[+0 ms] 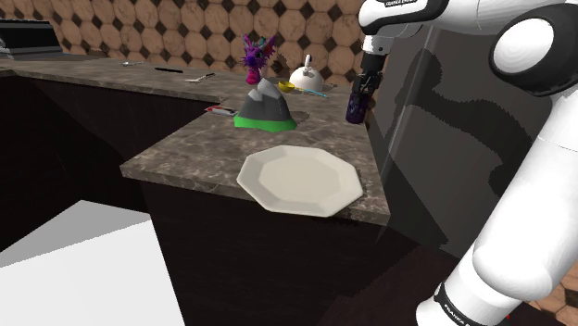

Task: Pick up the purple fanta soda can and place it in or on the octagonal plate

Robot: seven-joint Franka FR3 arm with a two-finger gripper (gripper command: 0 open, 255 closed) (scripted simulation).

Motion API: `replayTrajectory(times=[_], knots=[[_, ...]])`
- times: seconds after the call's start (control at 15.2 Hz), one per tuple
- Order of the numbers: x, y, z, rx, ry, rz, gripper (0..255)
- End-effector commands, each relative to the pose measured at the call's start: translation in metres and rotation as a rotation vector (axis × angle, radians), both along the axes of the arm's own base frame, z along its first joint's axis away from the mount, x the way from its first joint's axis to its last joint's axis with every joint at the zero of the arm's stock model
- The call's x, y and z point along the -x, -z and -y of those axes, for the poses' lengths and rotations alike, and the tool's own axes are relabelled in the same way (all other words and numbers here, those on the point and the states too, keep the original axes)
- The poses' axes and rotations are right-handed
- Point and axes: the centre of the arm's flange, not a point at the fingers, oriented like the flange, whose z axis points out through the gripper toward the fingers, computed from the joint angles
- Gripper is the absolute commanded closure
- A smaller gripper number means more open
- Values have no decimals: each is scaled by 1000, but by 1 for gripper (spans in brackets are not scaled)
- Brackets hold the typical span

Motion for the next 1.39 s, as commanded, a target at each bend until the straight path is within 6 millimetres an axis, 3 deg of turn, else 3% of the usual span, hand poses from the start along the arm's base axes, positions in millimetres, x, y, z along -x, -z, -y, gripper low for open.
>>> replayTrajectory(times=[0.0,0.4,1.32], knots=[[0,1,0,-1,0,-2,255],[0,1,0,-1,0,-1,255],[0,-73,0,-1,0,-1,255]])
